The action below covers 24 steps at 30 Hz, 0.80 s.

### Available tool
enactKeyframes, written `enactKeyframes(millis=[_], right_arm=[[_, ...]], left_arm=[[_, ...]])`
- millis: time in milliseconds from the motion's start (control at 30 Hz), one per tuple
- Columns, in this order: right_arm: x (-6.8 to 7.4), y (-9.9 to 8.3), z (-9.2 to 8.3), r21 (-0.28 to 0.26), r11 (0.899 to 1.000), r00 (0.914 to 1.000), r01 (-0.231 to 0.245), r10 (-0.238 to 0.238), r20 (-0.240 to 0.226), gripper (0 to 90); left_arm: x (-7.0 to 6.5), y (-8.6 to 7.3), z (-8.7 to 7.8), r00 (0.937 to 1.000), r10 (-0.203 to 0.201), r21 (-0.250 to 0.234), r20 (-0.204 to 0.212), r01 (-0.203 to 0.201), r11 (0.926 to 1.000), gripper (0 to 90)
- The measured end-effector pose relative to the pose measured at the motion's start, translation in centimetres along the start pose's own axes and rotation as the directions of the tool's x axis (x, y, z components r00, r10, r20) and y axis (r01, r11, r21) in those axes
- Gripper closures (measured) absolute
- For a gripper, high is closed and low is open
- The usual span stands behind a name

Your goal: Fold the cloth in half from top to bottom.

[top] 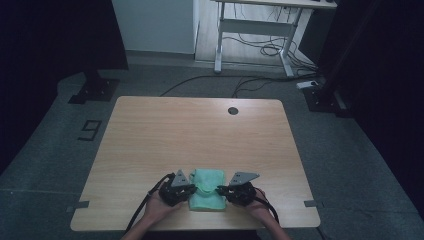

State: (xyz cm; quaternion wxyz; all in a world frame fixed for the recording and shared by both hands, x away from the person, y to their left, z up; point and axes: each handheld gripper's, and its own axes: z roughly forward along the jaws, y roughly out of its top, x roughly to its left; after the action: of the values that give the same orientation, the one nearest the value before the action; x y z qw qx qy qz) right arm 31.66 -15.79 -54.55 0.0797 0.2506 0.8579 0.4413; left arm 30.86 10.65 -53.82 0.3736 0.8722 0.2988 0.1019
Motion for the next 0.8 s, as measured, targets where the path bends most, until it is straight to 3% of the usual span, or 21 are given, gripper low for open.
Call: enactKeyframes(millis=[167, 233, 433, 667, 700, 800], right_arm=[[-0.5, 0.2, 0.4, 0.013, 1.000, 0.9998, -0.013, 0.013, 0.014, 82.5], [-1.4, 0.5, 1.0, 0.005, 0.999, 0.9987, -0.038, 0.038, 0.034, 82.6], [-3.8, 1.8, 2.1, -0.001, 0.997, 0.9932, -0.079, 0.079, 0.086, 82.6], [-3.9, 2.8, 0.6, -0.067, 0.995, 0.9925, -0.067, 0.073, 0.098, 81.4], [-3.3, 2.9, -0.3, -0.090, 0.995, 0.9936, -0.053, 0.061, 0.095, 81.0], [-2.0, 2.7, -1.2, -0.099, 0.995, 0.9961, -0.015, 0.024, 0.085, 79.3]], left_arm=[[0.9, 0.3, 0.6, 0.9997, -0.026, 0.000, -0.001, 0.026, 0.9997, 83.7], [2.0, 1.0, 1.2, 0.9989, -0.046, -0.004, -0.013, 0.046, 0.9989, 84.3], [4.0, 2.9, 2.2, 0.9960, -0.056, -0.008, -0.069, 0.055, 0.9984, 86.1], [3.4, 3.4, -0.2, 0.9951, -0.031, -0.093, -0.094, 0.022, 0.9954, 87.0], [2.7, 3.2, -1.2, 0.9955, -0.016, -0.114, -0.094, 0.005, 0.9935, 87.0], [1.7, 2.8, -1.9, 0.9948, 0.014, -0.117, -0.101, -0.026, 0.9928, 86.8]])
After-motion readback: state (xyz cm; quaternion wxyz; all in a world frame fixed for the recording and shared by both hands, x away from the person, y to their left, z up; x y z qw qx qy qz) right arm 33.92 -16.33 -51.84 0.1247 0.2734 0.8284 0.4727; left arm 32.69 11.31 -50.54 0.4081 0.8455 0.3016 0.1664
